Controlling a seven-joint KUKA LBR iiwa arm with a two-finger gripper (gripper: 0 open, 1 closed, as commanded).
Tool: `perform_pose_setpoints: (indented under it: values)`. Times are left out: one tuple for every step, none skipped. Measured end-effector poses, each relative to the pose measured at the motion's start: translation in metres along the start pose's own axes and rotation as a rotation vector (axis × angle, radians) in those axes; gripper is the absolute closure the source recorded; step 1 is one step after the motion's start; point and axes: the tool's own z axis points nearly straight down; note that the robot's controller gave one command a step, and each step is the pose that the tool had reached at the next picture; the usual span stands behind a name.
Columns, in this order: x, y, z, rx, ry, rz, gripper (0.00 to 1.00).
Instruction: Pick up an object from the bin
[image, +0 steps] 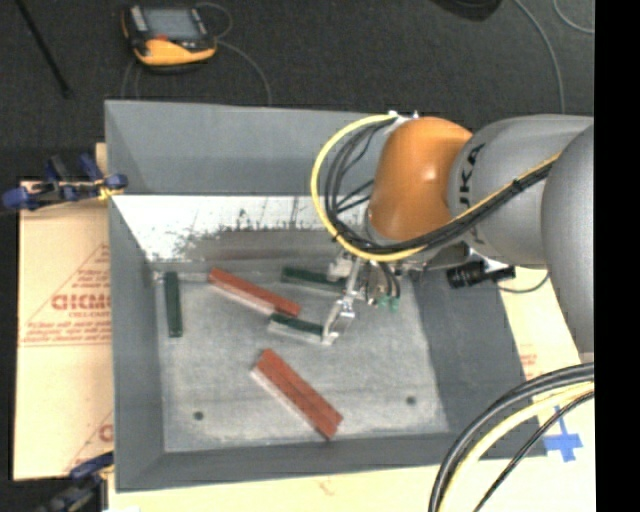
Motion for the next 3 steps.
perform_pose_setpoints:
  values:
    - [-0.002, 0.000, -0.005, -0.002, -0.007, 0.000, 0.00]
    - [0.022, 0.020, 0.064, -0.005, -0.003, 0.066, 1.00]
    - [0.022, 0.020, 0.064, -0.005, -0.003, 0.066, 1.00]
